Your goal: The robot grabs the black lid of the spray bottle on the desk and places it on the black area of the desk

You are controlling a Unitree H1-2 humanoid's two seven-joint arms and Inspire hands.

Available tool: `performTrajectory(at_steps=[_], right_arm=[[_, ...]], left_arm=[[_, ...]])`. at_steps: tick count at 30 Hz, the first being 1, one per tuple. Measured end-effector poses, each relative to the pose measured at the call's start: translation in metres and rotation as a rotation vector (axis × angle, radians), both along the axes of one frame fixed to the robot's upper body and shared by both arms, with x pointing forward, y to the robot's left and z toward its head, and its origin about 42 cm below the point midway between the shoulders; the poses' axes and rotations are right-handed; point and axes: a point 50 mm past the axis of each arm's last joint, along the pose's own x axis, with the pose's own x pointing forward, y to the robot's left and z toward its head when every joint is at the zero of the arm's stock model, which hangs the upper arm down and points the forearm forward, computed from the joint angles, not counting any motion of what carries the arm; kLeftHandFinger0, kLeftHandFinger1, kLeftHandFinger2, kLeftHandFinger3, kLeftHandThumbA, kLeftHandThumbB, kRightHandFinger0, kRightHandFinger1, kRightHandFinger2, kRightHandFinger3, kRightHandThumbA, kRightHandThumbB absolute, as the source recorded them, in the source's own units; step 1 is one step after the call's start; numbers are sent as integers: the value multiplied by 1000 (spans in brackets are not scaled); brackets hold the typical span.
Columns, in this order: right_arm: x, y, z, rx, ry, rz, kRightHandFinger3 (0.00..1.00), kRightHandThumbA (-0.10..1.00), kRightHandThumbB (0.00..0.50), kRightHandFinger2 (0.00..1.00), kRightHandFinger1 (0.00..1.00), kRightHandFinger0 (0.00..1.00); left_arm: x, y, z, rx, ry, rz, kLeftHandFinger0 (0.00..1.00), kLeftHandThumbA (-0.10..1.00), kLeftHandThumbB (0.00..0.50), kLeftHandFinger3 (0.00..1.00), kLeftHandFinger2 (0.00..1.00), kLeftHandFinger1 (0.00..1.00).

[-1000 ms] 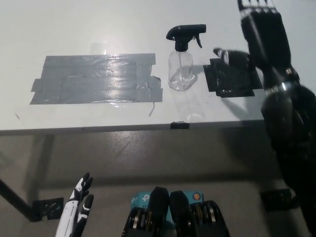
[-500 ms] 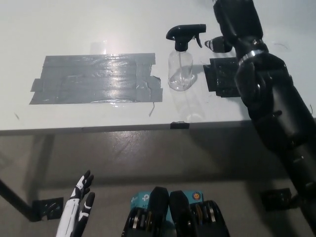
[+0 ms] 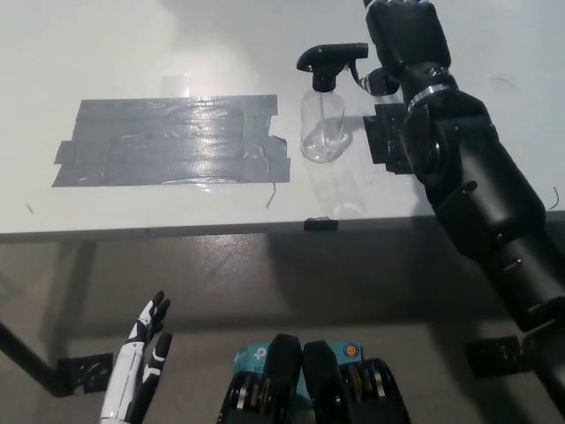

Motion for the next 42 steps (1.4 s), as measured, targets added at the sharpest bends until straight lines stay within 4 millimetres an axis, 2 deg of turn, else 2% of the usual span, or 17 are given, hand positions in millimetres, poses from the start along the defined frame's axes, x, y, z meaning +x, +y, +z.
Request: performTrajectory(at_steps=[11, 12, 16, 23, 29, 35, 37, 42], right_arm=[[6, 21, -10, 13, 39, 9, 1000, 1000, 392, 1000, 1000, 1000], [7, 22, -9, 14, 38, 10, 1000, 1000, 390, 1000, 1000, 1000], [8, 25, -9, 20, 39, 12, 1000, 1000, 394, 1000, 1000, 1000], [13, 23, -19, -1, 70, -11, 1000, 1000, 390, 1000, 1000, 1000], [18, 20, -24, -18, 91, -28, 1000, 964, 394, 1000, 1000, 1000], [21, 18, -30, -43, 98, -47, 1000, 934, 392, 1000, 1000, 1000], [22, 18, -31, -50, 100, -52, 1000, 944, 389, 1000, 1000, 1000], [24, 20, -29, -72, 90, -52, 1000, 936, 380, 1000, 1000, 1000]], left_arm=[[2, -1, 1, -1, -5, -1, 1000, 1000, 103, 1000, 1000, 1000], [2, -1, 1, -1, -5, -1, 1000, 1000, 84, 1000, 1000, 1000], [1, -1, 1, -1, -4, -1, 1000, 1000, 76, 1000, 1000, 1000], [1, -2, 1, -4, -3, 0, 1000, 1000, 81, 1000, 1000, 1000], [0, -2, 0, -4, -2, 1, 1000, 1000, 72, 1000, 1000, 1000], [1, -2, 1, -7, -4, 1, 1000, 1000, 83, 1000, 1000, 1000], [2, -1, 1, -6, -7, 1, 989, 1000, 67, 1000, 1000, 1000], [4, -2, 3, -7, -12, -2, 1000, 1000, 78, 1000, 1000, 1000]])
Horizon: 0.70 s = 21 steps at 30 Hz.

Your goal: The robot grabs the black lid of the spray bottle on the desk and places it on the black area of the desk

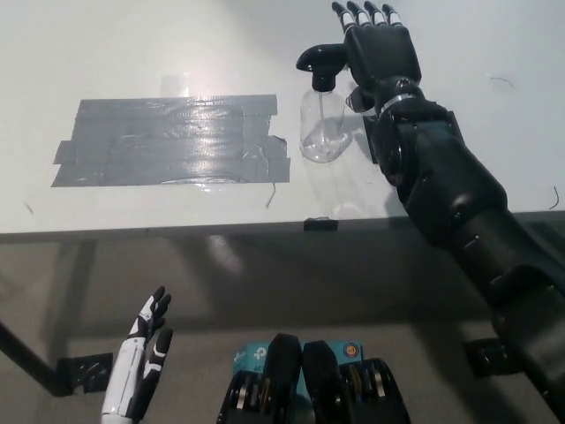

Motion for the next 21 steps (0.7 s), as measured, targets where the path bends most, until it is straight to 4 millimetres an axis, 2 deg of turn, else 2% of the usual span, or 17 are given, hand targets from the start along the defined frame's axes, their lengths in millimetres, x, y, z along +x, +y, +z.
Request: performTrajectory(at_steps=[8, 16, 21], right_arm=[[0, 1, -1, -11, -17, -1, 1000, 937, 377, 1000, 1000, 1000], [-1, 5, 2, -8, -45, 2, 1000, 948, 372, 1000, 1000, 1000], [0, 8, 3, -11, -57, 3, 1000, 939, 370, 1000, 1000, 1000]], left_arm=[[0, 1, 0, 2, 0, -1, 956, 1000, 72, 1000, 1000, 1000], [1, 4, 1, 13, -4, -5, 883, 975, 58, 1000, 1000, 951], [1, 6, 1, 17, -3, -8, 873, 953, 60, 1000, 1000, 919]])
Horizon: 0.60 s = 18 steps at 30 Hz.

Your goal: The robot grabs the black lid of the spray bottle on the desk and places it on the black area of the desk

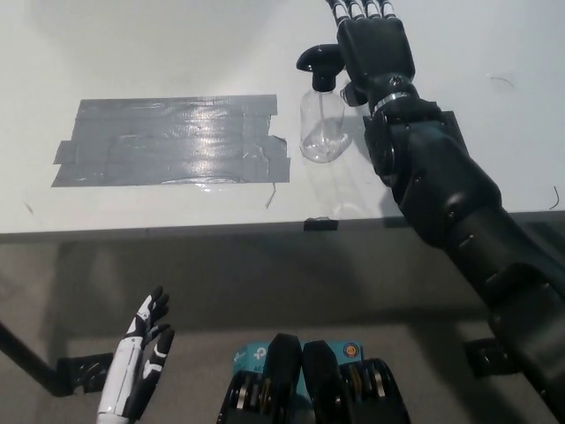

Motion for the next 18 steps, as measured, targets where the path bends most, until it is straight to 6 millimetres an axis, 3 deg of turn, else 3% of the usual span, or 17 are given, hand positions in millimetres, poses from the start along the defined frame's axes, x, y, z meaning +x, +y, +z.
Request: performTrajectory(at_steps=[3, 5, 6, 7, 8, 9, 10, 11, 12, 13, 14, 15, 16, 18], right_arm=[[1, 5, 3, -3, -7, 5, 1000, 933, 362, 1000, 1000, 1000], [1, 9, 6, -12, -16, 9, 1000, 789, 345, 1000, 1000, 1000], [2, 9, 5, -25, -20, 9, 1000, 781, 350, 1000, 1000, 1000], [3, 9, 3, -38, -25, 8, 1000, 669, 322, 1000, 1000, 1000], [4, 8, 0, -59, -30, 10, 917, 548, 300, 751, 782, 932], [4, 7, -6, -84, -34, 12, 541, 251, 258, 358, 312, 397], [4, 5, -11, -103, -36, 17, 451, 89, 267, 195, 93, 119], [4, 4, -16, -122, -38, 22, 266, -76, 262, 75, 4, 5], [3, 3, -20, -140, -48, 27, 220, -95, 262, 70, 1, 1], [3, 2, -23, -159, -61, 32, 160, -100, 242, 202, 48, 0], [3, 1, -24, -182, -83, 42, 173, -100, 236, 388, 110, 0], [3, 1, -25, -196, -98, 48, 216, -100, 232, 512, 171, 0], [3, 1, -25, -211, -115, 57, 219, -100, 228, 529, 167, 0], [4, 0, -24, -239, -147, 74, 320, -100, 230, 555, 160, 0]], left_arm=[[-1, 1, 0, 3, 1, 0, 863, 970, 58, 1000, 1000, 903], [-1, 1, -1, 3, 0, 0, 834, 958, 55, 1000, 1000, 885], [-2, 1, -1, 3, 0, 0, 833, 958, 55, 1000, 1000, 884], [-2, 2, -1, 3, 1, 0, 832, 960, 55, 1000, 1000, 884], [-2, 2, -1, 3, 1, 0, 829, 961, 46, 1000, 998, 879], [-3, 2, -1, 3, 2, 0, 815, 963, 46, 1000, 988, 861], [-3, 2, -2, 3, 4, 1, 808, 959, 44, 1000, 982, 853], [-4, 2, -2, 4, 5, 1, 802, 949, 37, 1000, 973, 844], [-4, 2, -3, 4, 7, 1, 801, 946, 36, 1000, 971, 842], [-5, 2, -3, 4, 9, 2, 796, 944, 40, 1000, 965, 835], [-5, 2, -3, 4, 10, 2, 786, 945, 37, 1000, 958, 827], [-5, 2, -4, 4, 11, 2, 776, 950, 27, 1000, 952, 818], [-5, 2, -4, 5, 11, 1, 759, 959, 28, 1000, 936, 800], [-5, 2, -3, 7, 10, 1, 742, 968, 23, 1000, 927, 782]])
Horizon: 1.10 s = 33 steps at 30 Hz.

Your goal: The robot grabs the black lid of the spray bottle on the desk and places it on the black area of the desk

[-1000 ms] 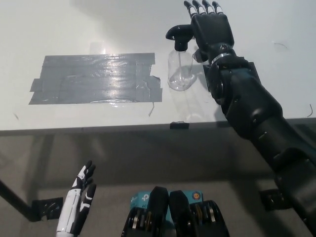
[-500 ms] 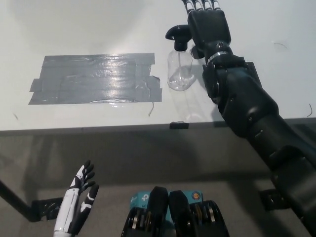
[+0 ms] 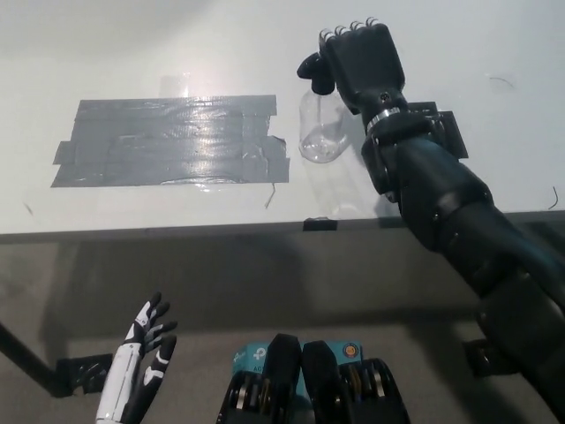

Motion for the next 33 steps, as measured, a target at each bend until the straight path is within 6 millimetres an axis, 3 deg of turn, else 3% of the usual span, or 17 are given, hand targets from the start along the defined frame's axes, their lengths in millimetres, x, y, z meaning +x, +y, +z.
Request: performTrajectory(at_steps=[2, 3, 8, 16, 19, 21, 23, 27, 30, 33], right_arm=[[0, -1, 0, -18, -32, 21, 539, -100, 213, 568, 171, 0], [0, -1, 0, -27, -40, 30, 583, -100, 208, 567, 173, 0], [-1, -3, 0, -37, -93, 79, 589, -100, 190, 565, 181, 0], [-1, -1, 10, 1, -147, 124, 668, -100, 146, 667, 261, 0], [1, -3, 20, 20, -173, 133, 587, -100, 176, 633, 215, 0], [2, -4, 27, 34, -188, 136, 486, -100, 203, 625, 221, 0], [4, -6, 37, 75, -201, 139, 449, -100, 217, 604, 227, 0], [6, -7, 53, 179, -218, 148, 704, -100, 193, 706, 381, 0], [6, -7, 57, 231, -221, 150, 719, -100, 220, 702, 364, 0], [6, -7, 63, 278, -227, 156, 778, -100, 201, 730, 382, 0]], left_arm=[[0, 0, 0, 3, -1, -1, 721, 961, 22, 1000, 904, 756], [0, 0, 0, 3, -2, -2, 722, 959, 29, 1000, 900, 752], [0, 1, 1, 14, -14, -15, 733, 945, 34, 1000, 875, 744], [0, 2, 2, 26, -20, -25, 703, 988, 34, 1000, 855, 722], [1, 3, 2, 33, -22, -30, 682, 989, 34, 1000, 842, 710], [1, 3, 3, 38, -25, -33, 670, 992, 39, 1000, 835, 704], [2, 3, 3, 45, -28, -37, 667, 992, 37, 1000, 831, 702], [0, 1, 2, 50, -25, -45, 665, 985, 32, 1000, 822, 699], [-3, 0, 0, 54, -24, -49, 664, 992, 40, 1000, 819, 697], [-6, 0, -2, 55, -19, -50, 664, 1000, 48, 1000, 821, 698]])
